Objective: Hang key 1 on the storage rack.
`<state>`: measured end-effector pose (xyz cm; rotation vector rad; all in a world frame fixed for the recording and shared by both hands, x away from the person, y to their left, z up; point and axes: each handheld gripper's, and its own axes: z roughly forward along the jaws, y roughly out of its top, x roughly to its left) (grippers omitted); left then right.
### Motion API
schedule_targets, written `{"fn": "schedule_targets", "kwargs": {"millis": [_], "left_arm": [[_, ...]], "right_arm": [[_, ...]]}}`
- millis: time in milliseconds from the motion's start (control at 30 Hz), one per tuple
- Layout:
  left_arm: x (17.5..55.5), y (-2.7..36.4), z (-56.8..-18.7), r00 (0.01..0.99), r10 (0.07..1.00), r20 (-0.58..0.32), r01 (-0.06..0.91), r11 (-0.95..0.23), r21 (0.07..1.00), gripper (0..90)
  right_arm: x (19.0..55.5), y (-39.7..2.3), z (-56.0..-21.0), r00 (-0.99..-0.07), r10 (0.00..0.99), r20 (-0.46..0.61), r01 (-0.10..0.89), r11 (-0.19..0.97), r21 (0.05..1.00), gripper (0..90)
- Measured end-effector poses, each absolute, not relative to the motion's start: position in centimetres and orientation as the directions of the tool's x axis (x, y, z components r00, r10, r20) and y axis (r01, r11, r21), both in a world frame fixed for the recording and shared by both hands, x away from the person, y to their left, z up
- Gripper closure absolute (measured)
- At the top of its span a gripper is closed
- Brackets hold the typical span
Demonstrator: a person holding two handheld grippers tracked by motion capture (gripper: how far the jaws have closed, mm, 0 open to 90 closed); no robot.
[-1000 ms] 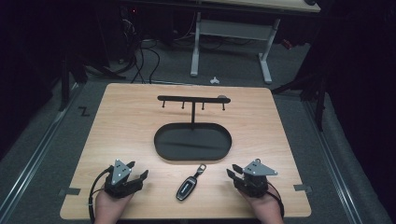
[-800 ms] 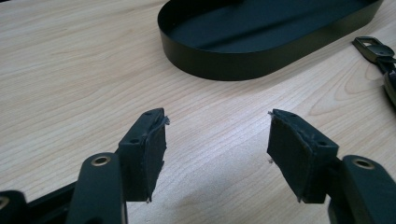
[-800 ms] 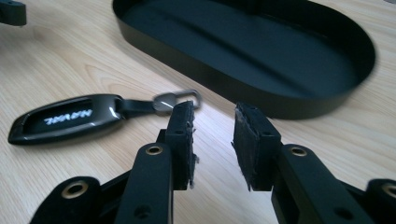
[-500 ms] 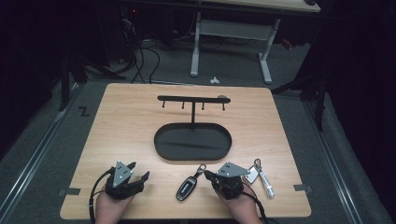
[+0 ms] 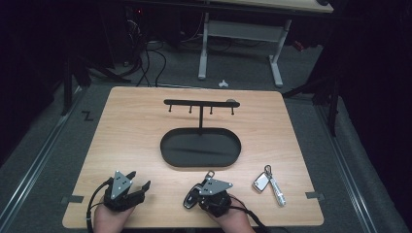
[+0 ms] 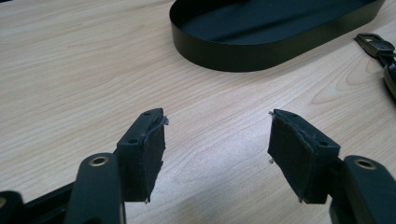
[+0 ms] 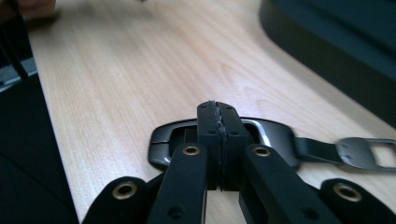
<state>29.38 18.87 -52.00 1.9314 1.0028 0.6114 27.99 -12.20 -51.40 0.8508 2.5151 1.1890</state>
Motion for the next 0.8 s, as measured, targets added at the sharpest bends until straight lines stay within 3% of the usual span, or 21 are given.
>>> {"fn": "schedule_targets", "kwargs": {"millis": [267, 800], "left_arm": [[29.2, 18.4, -52.0, 0.566, 0.823, 0.036, 0.41, -0.32, 0.854, 36.8], [29.7, 17.1, -51.8, 0.602, 0.797, 0.033, 0.388, -0.328, 0.861, 37.2]], "right_arm": [[27.6, -12.0, -52.0, -0.822, 0.569, 0.017, 0.392, 0.544, 0.742, 89.9], [27.2, -16.5, -52.0, -0.765, 0.644, 0.005, 0.451, 0.53, 0.719, 89.9]]}}
